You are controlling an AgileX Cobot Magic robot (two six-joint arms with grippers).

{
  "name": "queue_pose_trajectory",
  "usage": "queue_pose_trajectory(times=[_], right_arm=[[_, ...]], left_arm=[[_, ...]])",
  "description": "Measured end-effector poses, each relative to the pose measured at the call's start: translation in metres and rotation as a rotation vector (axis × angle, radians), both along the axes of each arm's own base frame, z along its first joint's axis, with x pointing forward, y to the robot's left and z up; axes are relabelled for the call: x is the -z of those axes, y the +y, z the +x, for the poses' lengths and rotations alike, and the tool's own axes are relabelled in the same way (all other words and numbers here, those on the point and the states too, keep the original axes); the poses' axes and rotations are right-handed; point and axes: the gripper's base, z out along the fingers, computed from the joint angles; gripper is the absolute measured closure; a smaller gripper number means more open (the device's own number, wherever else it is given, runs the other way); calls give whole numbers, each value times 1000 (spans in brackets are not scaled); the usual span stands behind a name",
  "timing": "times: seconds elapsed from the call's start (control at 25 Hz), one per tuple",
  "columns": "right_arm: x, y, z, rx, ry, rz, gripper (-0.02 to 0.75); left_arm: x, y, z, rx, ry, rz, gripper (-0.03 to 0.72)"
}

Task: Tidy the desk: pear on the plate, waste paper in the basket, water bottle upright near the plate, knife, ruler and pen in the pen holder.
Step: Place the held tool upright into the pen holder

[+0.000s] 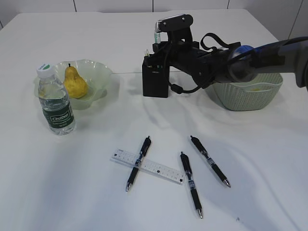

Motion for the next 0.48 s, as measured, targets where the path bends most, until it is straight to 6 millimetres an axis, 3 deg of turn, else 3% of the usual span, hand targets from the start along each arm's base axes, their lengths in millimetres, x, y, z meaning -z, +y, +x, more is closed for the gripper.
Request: queue_pose_trajectory(times=[0.48], right_arm=[[0,1,0,4,10,26,440]], left_arm=[[0,0,0,0,0,0,449]])
